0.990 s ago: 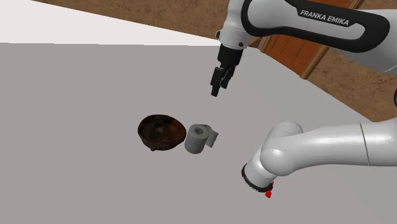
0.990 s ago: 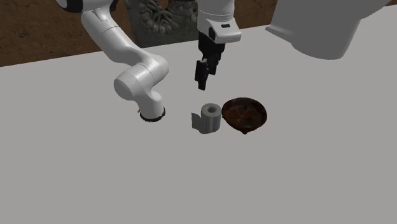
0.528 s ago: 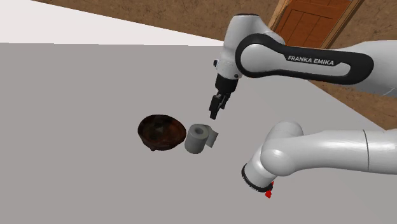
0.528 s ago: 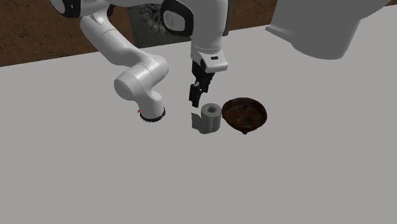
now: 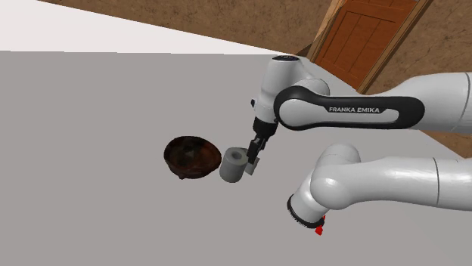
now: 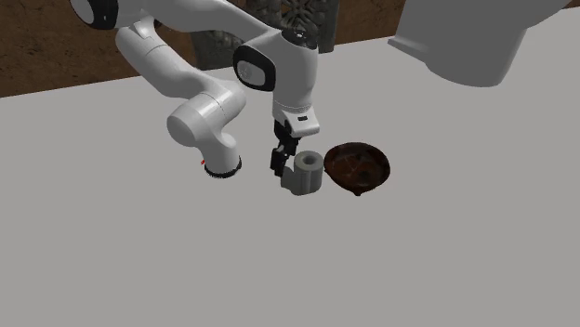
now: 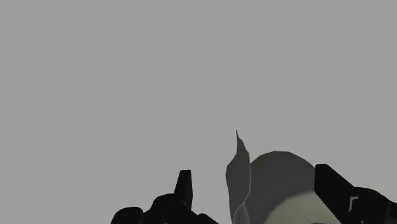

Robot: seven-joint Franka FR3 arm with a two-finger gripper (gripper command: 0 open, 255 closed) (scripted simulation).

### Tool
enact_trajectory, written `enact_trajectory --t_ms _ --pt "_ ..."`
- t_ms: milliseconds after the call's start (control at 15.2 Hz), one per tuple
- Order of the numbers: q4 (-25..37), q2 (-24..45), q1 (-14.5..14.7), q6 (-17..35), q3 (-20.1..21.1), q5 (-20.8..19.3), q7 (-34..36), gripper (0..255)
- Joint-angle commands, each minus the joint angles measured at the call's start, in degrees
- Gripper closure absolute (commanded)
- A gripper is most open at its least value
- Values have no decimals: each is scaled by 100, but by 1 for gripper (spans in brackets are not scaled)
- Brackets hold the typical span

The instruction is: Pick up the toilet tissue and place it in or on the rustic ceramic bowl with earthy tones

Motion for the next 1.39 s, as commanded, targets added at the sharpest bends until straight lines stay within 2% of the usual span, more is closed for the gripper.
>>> enact_trajectory --t_ms 0,264,792,858,1320 --pt "-185 22 18 211 21 21 11 0" --pt "-421 136 27 560 37 40 13 0" --pt "-420 136 27 558 38 40 13 0" --pt "-420 136 27 558 38 40 13 255" --pt "-419 135 28 557 38 40 13 255"
